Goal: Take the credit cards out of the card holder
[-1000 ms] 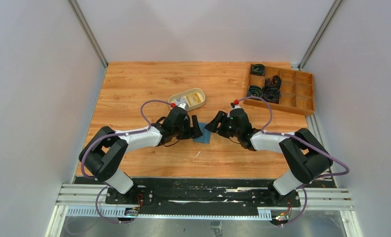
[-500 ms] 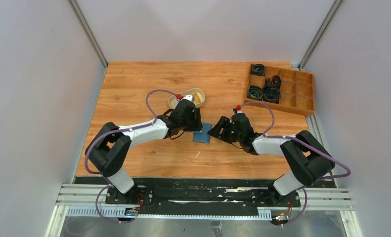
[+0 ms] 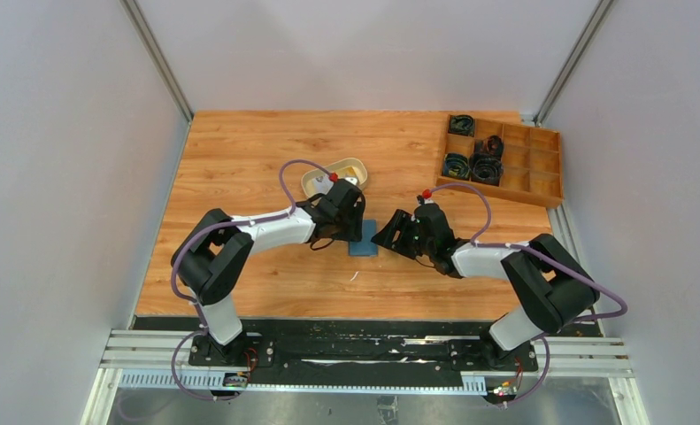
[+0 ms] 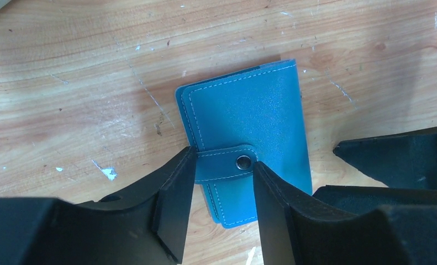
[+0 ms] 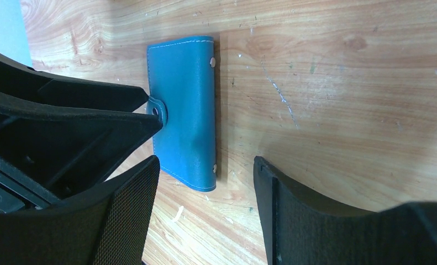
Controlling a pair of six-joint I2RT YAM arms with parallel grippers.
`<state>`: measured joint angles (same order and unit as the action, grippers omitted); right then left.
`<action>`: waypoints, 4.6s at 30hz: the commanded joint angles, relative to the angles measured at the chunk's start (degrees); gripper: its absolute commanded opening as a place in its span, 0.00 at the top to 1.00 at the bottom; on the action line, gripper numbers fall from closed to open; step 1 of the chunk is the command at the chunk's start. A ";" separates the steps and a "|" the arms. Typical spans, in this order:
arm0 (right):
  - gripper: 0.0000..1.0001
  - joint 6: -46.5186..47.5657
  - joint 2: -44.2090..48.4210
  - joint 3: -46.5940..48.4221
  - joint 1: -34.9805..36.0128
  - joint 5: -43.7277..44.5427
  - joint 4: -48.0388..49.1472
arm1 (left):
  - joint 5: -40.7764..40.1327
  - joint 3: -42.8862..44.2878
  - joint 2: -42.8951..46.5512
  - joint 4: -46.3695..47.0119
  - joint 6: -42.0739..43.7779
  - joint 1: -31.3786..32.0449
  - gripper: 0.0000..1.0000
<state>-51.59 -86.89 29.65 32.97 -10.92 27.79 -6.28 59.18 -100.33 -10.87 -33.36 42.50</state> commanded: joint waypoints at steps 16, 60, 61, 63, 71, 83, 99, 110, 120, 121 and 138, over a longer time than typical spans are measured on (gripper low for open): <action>0.33 -0.53 -2.32 -1.86 -0.46 -1.09 -1.69 | -4.92 4.35 -5.56 -6.20 1.48 5.08 0.49; 0.28 34.95 8.97 11.44 14.44 27.44 -27.53 | -13.06 -22.99 12.40 14.52 -5.95 5.22 0.61; 0.28 35.81 8.29 11.86 15.65 27.94 -27.52 | -13.58 -23.43 12.99 14.43 -6.77 5.22 0.61; 0.28 36.73 6.73 12.50 17.45 27.67 -26.84 | -14.66 -24.43 14.23 14.23 -7.80 5.21 0.61; 0.28 34.37 3.73 14.00 20.12 25.91 -26.08 | -16.32 -27.01 18.77 12.06 -10.19 5.22 0.75; 0.29 32.19 4.51 11.60 21.84 21.98 -24.40 | -13.47 -27.94 19.97 11.15 -14.19 5.22 1.00; 0.29 28.79 -0.31 13.26 25.04 27.92 -31.64 | -11.40 -29.21 26.39 8.17 -17.27 5.18 0.63; 0.28 32.06 -10.20 20.37 24.26 31.84 -32.16 | -18.78 -22.50 33.15 -4.27 -9.91 3.87 0.19; 0.28 34.49 -14.49 24.87 18.34 27.83 -28.66 | -10.63 -22.54 25.72 3.82 -5.10 -8.48 0.24; 0.28 34.54 -14.74 24.96 17.82 27.22 -28.41 | -9.66 -21.52 24.05 4.53 -4.45 -9.17 0.24; 0.28 34.39 -16.82 24.43 14.32 20.51 -22.87 | -15.55 -14.64 11.27 0.01 -5.74 -13.82 0.31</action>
<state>-17.65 -101.14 54.52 49.04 12.16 4.82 -19.51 45.06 -87.90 -9.67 -38.20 29.89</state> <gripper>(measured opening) 0.717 0.698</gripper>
